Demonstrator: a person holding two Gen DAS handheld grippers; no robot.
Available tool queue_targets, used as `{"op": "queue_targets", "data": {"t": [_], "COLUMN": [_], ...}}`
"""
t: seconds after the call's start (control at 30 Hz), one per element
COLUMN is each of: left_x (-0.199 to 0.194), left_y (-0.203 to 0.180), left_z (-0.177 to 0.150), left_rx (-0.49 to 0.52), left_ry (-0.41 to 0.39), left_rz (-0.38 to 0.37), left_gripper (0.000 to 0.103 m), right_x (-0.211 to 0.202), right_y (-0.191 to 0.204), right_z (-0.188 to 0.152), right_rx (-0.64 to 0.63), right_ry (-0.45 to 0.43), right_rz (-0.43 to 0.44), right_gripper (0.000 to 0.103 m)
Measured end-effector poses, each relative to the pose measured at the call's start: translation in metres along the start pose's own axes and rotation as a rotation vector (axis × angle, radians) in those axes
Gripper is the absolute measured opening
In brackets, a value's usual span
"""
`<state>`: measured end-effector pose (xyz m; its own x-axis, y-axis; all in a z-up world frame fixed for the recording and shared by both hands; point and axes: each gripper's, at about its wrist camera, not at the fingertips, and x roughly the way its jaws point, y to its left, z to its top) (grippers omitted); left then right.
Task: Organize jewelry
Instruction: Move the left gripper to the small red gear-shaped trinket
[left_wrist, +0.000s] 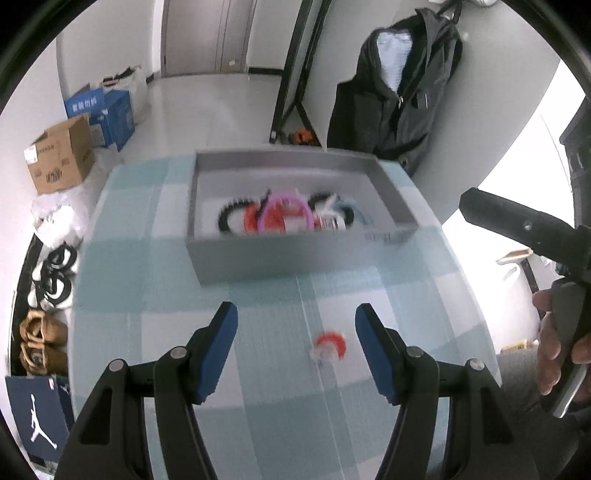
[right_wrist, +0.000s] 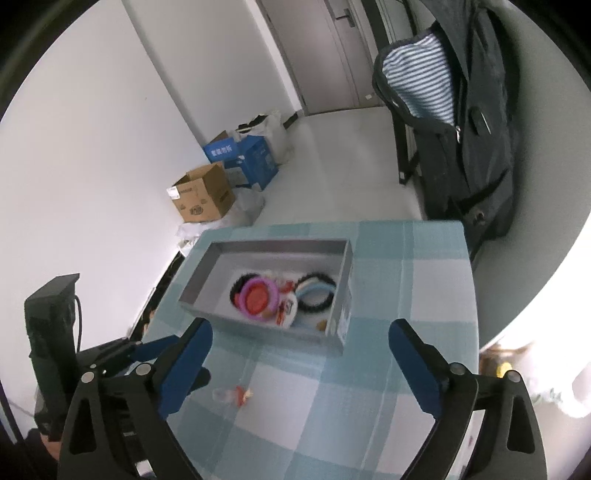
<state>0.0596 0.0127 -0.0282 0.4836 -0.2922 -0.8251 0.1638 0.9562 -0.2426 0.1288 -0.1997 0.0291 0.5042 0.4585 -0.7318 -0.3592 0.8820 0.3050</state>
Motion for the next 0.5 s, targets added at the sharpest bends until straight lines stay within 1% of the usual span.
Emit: {"op": "queue_targets", "data": {"t": [0.1,0.23,0.3,0.4,0.5], "left_x": [0.003,0.008,0.011,0.012,0.011], "left_y": [-0.006,-0.02,-0.023,-0.021,-0.019], "left_z": [-0.009,-0.02,-0.024,-0.026,-0.025], "left_rx": [0.006,0.072,0.098,0.085,0.088], "left_ry": [0.025,0.043,0.047,0.059,0.042], "left_rz": [-0.007,0.024,0.052,0.021,0.022], "left_gripper": [0.061,0.061,0.061,0.061,0.061], "right_x": [-0.003,-0.004,-0.006,-0.008,-0.008], "right_y": [0.004,0.001,-0.001,-0.006,-0.011], "right_z": [-0.012,-0.026,-0.032,-0.04,-0.051], "right_rx": [-0.011,0.007,0.023,0.054,0.082], "right_ry": [0.009,0.029,0.03,0.045,0.057], "right_rz": [-0.003,-0.006,-0.004,-0.011,-0.015], "right_gripper": [0.097,0.097,0.098,0.098,0.098]}}
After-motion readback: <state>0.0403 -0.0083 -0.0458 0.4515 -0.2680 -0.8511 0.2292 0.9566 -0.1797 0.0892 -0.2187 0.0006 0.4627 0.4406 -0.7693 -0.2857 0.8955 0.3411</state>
